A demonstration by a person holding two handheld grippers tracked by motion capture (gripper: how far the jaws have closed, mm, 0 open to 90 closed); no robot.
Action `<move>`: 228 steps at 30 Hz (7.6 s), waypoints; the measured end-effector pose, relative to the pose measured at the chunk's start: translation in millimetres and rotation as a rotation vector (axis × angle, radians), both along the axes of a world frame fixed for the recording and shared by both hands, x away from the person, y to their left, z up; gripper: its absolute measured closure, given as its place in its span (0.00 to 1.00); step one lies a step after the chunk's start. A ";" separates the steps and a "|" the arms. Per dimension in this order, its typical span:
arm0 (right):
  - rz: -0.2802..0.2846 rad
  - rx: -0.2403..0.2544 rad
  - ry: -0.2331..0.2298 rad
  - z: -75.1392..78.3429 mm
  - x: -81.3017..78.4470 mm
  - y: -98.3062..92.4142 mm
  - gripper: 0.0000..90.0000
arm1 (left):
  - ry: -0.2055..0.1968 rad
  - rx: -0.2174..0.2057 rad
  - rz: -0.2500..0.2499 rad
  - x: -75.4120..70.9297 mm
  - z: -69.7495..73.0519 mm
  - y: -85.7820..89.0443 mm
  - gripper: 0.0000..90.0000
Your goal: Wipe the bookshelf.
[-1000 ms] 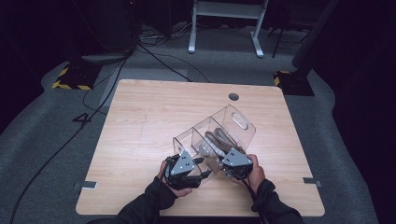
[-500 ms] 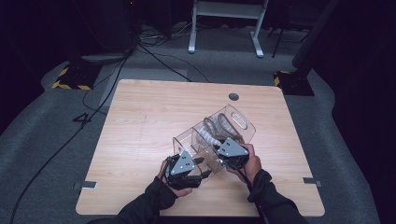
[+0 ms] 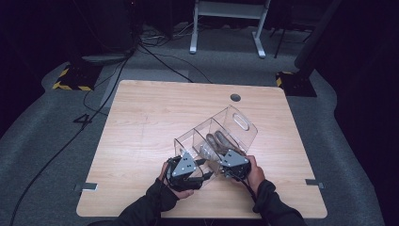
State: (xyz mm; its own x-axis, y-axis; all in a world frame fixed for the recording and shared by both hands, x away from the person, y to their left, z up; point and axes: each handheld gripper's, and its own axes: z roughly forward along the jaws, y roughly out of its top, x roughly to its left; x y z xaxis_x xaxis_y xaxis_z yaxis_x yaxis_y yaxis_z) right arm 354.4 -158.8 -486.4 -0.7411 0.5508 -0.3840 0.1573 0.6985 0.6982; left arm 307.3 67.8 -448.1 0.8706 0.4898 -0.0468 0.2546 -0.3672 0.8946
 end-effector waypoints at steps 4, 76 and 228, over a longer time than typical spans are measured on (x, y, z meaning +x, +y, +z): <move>-0.001 0.118 0.102 -5.7 -2.1 -16.0 0.86 | 0.000 0.004 0.005 -0.3 0.3 -0.4 0.55; 0.067 0.414 -0.049 78.0 -57.5 -75.4 0.85 | 0.001 -0.012 0.245 23.0 6.0 59.4 0.28; 0.141 0.252 0.162 5.0 -44.5 -34.4 0.80 | 0.026 -0.038 0.159 28.1 2.8 35.6 0.45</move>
State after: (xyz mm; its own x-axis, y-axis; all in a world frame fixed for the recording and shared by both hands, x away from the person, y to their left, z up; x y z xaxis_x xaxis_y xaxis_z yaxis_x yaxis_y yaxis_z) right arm 309.8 -193.2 -481.4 -0.8573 0.5009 -0.1194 0.1943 0.5294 0.8259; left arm 335.4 103.4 -445.2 0.7807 0.6185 -0.0896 0.3303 -0.2866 0.8993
